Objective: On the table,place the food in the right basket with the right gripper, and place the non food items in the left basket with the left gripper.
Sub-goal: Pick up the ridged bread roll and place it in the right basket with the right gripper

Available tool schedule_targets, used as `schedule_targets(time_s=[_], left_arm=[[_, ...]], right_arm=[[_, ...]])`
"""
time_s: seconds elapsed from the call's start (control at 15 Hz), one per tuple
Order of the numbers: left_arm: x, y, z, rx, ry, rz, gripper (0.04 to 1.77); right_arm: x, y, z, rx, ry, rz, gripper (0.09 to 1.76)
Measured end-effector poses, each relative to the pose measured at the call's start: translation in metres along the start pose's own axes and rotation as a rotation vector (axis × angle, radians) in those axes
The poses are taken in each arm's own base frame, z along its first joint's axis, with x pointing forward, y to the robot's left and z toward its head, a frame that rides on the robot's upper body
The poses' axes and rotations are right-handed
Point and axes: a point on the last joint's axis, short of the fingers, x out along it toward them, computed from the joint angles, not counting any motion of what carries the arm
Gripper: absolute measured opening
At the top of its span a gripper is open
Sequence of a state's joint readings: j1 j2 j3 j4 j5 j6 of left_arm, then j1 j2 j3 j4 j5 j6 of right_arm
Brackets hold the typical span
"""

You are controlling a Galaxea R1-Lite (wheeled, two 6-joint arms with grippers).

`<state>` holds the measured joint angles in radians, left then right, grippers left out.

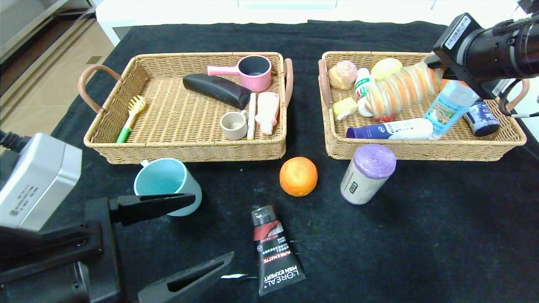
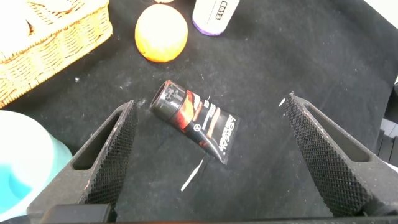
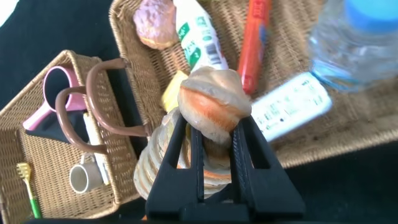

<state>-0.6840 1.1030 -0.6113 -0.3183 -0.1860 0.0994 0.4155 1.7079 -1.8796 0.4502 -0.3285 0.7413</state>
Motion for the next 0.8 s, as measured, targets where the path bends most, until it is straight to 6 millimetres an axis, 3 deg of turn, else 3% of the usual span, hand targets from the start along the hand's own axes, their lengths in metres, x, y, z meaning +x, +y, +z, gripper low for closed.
schedule_targets(time_s=[0.6, 0.8], left_arm=[[-0.002, 0.000, 0.001, 0.006, -0.010, 0.001, 1.72], [-0.003, 0.000, 0.002, 0.015, -0.013, 0.002, 1.72]], right_arm=[[0.046, 0.008, -0.016, -0.129, -0.123, -0.051, 0.35], [0.051, 0.006, -0.018, -0.141, -0.115, -0.062, 0.76]])
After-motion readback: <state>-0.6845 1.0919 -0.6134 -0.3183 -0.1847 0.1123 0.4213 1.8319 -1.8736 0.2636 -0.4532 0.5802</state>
